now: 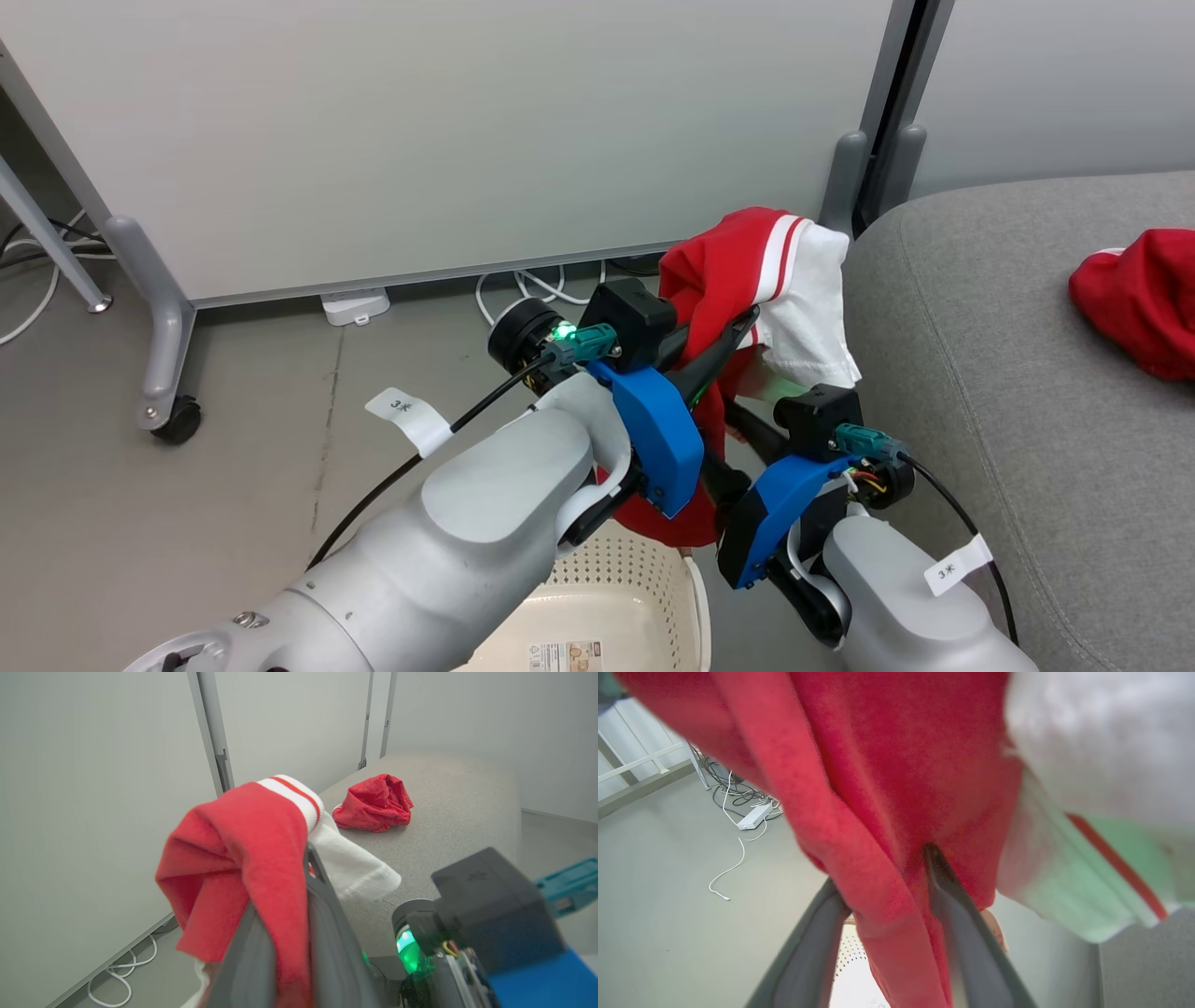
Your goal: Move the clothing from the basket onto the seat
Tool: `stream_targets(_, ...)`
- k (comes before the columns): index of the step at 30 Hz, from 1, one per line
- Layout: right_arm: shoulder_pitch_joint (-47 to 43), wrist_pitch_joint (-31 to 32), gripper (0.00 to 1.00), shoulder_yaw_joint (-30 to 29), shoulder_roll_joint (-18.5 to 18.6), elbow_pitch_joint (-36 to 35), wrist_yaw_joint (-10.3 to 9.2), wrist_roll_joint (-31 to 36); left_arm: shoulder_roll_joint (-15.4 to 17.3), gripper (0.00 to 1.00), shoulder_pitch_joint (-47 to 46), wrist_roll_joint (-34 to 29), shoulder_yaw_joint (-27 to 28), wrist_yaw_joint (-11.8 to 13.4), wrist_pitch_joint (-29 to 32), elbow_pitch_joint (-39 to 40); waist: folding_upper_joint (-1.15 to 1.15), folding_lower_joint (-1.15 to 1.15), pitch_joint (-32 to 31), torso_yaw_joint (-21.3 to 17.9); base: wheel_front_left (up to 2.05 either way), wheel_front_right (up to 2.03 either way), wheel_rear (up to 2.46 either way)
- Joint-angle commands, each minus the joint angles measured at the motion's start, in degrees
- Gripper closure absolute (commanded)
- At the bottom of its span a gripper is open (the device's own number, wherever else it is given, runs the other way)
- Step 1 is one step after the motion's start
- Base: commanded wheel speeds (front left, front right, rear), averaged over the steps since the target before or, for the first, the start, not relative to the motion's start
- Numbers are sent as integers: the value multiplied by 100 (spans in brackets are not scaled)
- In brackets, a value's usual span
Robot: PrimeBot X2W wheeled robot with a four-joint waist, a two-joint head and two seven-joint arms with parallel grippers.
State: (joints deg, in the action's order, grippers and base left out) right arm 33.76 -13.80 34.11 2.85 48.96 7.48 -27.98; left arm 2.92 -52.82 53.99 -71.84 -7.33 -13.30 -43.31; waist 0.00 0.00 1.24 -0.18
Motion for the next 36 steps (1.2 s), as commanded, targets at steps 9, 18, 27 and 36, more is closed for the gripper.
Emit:
stream_targets(9, 182, -129, 100, 271, 7, 155, 3, -309, -2, 100, -25, 81, -42, 65, -64, -75, 0, 0, -63, -34, 0, 0, 0)
stream_targets(18, 201, -145, 100, 252, 7, 74, 3, -328, -1, 51, 12, 109, -68, 87, -96, -162, 0, 0, -70, -78, 0, 0, 0)
stream_targets(27, 74, -147, 100, 151, 7, 4, 3, -220, -1, 0, 30, 169, -82, 130, -110, -215, 0, 0, -72, -88, 0, 0, 0)
stream_targets(36, 1, -147, 100, -23, 7, -124, 3, -105, 63, 0, 235, 152, 192, 186, -191, -261, 0, 0, -49, -92, 0, 0, 0)
